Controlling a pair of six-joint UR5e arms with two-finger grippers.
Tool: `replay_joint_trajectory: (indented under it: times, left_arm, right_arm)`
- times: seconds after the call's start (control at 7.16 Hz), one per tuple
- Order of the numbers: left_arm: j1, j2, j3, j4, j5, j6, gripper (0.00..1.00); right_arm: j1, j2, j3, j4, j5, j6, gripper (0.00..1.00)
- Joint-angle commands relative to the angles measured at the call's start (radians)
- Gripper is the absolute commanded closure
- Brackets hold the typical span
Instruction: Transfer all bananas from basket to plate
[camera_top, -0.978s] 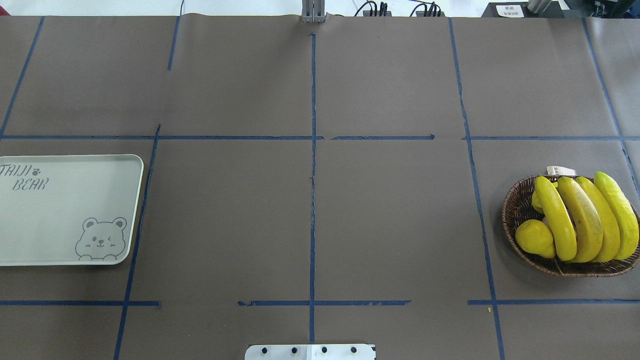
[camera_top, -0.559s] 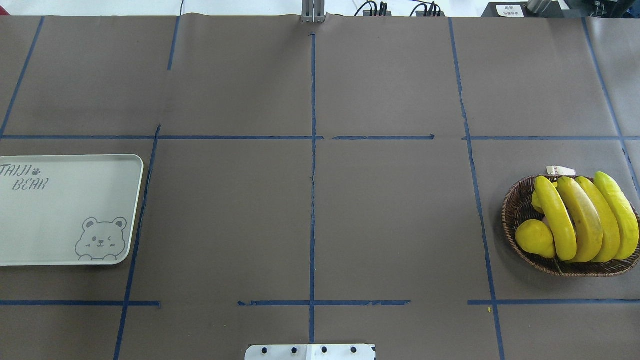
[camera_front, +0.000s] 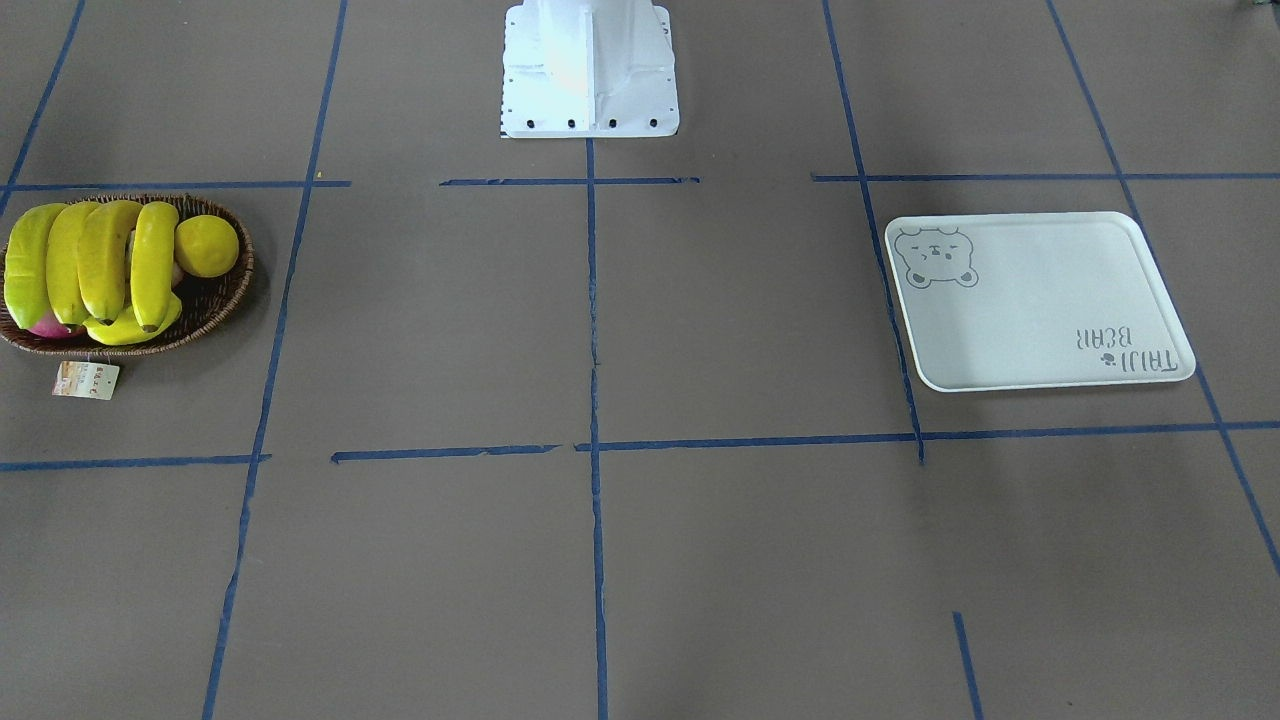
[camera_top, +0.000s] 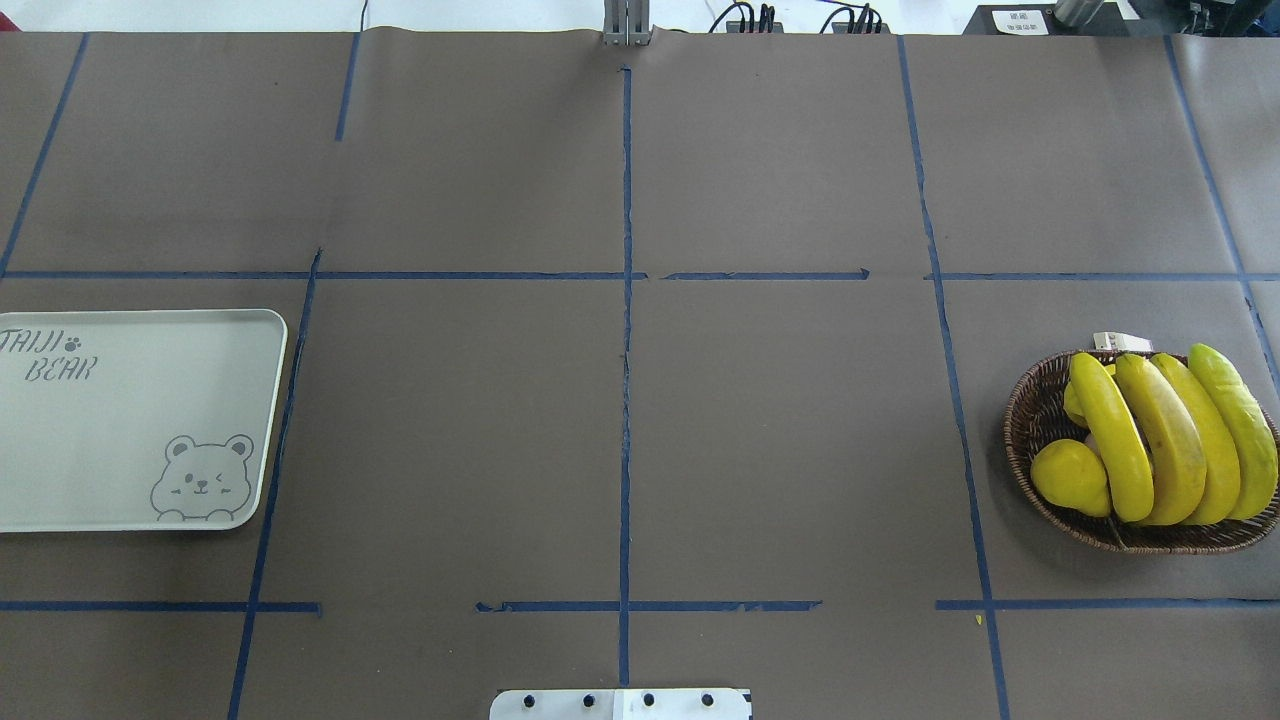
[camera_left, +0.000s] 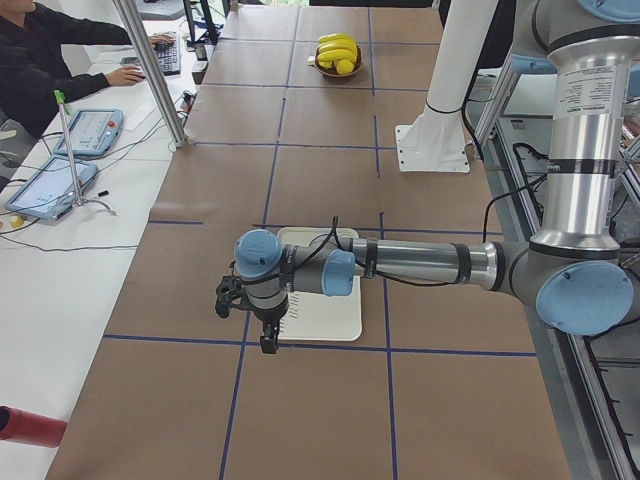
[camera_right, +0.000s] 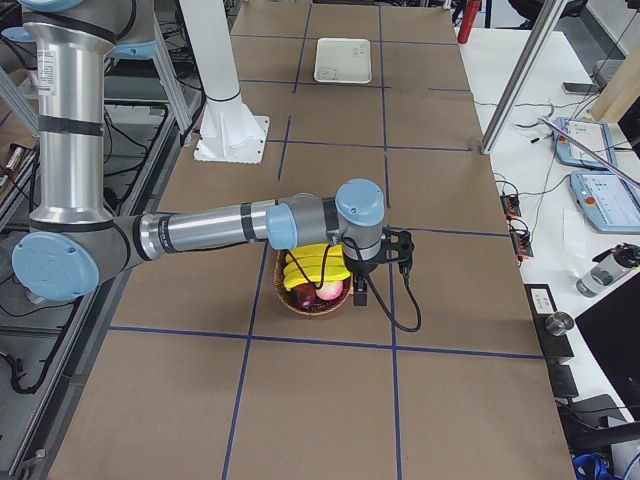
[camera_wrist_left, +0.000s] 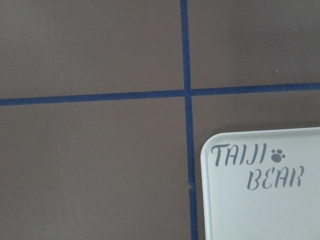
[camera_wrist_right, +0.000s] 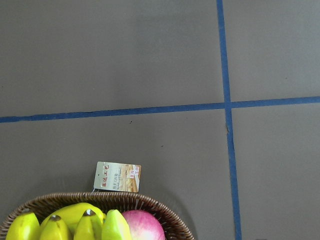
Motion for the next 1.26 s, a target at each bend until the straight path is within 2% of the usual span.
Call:
replay_joint_trajectory:
  times: [0.0, 0.14, 0.28, 0.56, 0.98, 1.12]
  left_arm:
    - [0.000, 0.005, 0.002, -0.007, 0.000, -0.003, 0.00]
    - [0.000, 0.005, 0.002, -0.007, 0.000, -0.003, 0.00]
    - [0.000, 0.006, -0.004, -0.007, 0.000, -0.003, 0.00]
    - [0.000, 0.009, -0.013, -0.008, -0.002, -0.001, 0.00]
    - [0.000, 0.008, -0.010, -0.007, -0.002, -0.003, 0.00]
    - [0.000, 0.008, -0.009, -0.007, -0.002, -0.003, 0.00]
  right_arm:
    - [-0.061, -0.190, 0.015, 0.369, -0.001, 0.152, 0.01]
    - [-0.106, -0.221, 0.018, 0.421, 0.001, 0.205, 0.01]
    - [-0.143, -0.223, 0.024, 0.422, -0.010, 0.209, 0.01]
    - [-0.226, -0.225, 0.079, 0.425, -0.036, 0.332, 0.01]
    - [-0.315, -0.260, 0.080, 0.425, -0.114, 0.328, 0.02]
    - [-0.332, -0.267, 0.080, 0.425, -0.116, 0.310, 0.04]
